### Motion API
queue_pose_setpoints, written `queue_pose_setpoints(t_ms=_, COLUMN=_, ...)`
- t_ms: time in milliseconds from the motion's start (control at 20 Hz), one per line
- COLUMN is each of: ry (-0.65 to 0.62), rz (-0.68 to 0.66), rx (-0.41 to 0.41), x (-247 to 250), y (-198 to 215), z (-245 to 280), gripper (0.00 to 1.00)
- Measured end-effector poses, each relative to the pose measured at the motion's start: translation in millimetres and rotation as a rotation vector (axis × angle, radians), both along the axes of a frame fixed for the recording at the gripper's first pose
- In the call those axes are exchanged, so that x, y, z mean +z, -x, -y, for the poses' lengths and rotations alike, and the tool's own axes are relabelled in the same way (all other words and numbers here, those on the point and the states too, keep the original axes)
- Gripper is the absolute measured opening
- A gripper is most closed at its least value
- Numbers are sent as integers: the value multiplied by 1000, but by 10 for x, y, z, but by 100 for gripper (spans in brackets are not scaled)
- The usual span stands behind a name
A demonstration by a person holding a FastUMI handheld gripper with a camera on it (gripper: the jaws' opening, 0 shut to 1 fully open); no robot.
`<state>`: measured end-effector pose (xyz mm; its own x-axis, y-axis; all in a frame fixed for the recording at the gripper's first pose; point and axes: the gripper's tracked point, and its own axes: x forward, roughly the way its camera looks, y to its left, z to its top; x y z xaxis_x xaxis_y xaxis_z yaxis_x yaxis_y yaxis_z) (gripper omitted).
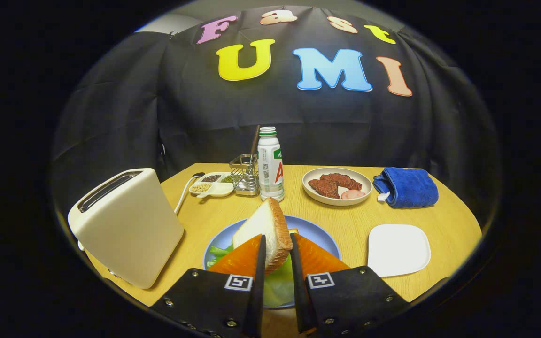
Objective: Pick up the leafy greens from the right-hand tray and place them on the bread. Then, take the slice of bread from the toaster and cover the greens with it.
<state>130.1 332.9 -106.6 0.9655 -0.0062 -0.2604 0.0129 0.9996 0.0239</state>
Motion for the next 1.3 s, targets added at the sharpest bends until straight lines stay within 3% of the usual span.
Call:
queue_pose_setpoints(t_ms=50, ry=6, rz=-4, rx=-1, x=-18, y=-18, z=18, gripper=33)
queue_pose_setpoints(t_ms=300, ry=4, rz=-41, rx=-22, x=-164, y=-52, z=160, gripper=34)
queue_pose_setpoints(t_ms=450, ry=9, rz=-33, rx=-22, x=-159, y=-51, z=197, gripper=43)
queue_pose_setpoints(t_ms=850, ry=36, rz=-31, rx=-5, x=-178, y=-63, z=271, gripper=46)
queue_pose_setpoints(t_ms=1000, ry=51, rz=20, rx=-36, x=-37, y=-37, z=415, gripper=49)
queue_pose_setpoints(t_ms=1300, ry=28, rz=153, rx=-3, x=368, y=263, z=682, gripper=49)
